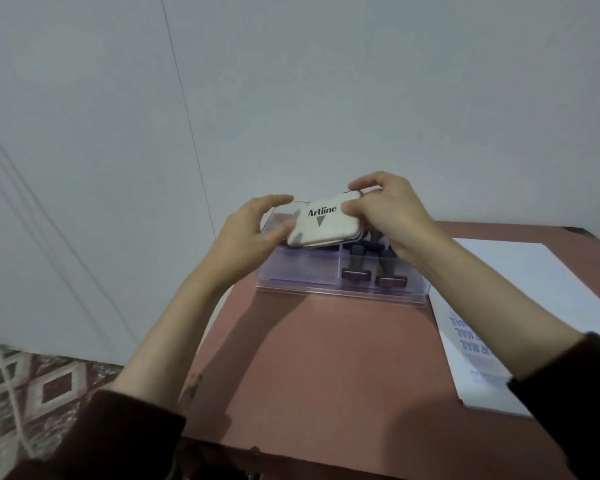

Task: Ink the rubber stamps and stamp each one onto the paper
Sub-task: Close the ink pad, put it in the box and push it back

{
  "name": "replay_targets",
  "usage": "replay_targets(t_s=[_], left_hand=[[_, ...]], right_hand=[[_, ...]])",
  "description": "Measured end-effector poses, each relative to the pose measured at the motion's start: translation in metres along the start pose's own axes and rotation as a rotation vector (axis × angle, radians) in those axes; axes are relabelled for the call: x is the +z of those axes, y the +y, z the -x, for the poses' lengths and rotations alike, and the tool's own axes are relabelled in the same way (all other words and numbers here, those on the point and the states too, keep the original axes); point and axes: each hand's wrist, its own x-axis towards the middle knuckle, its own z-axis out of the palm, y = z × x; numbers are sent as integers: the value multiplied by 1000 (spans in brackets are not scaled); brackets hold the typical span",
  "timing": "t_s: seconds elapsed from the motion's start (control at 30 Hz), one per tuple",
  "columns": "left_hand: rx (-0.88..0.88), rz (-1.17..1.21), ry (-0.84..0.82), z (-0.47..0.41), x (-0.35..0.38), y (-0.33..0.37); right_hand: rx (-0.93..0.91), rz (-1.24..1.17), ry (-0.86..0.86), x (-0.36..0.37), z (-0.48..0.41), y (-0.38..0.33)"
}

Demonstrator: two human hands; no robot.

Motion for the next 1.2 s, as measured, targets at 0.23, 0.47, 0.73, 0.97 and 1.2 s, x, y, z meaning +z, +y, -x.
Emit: replay_targets(t_s=[0.23,0.47,0.73,0.97,1.2], left_hand=[[-102,-121,55,-5,6,-9],[-199,-65,57,-4,11,-11],[-184,-125,39,-6,17,-13],[-180,-192,22,-6,19,-14],[-196,-178,17,-6,18,-16]], right_hand=[[-67,251,-43,28,-14,2],[30,303,-109,37,-10,7],[-102,621,-144,48,-2,6],[-127,1050,-403,55,8,-16],[-112,1218,-553,59,-1,-26]])
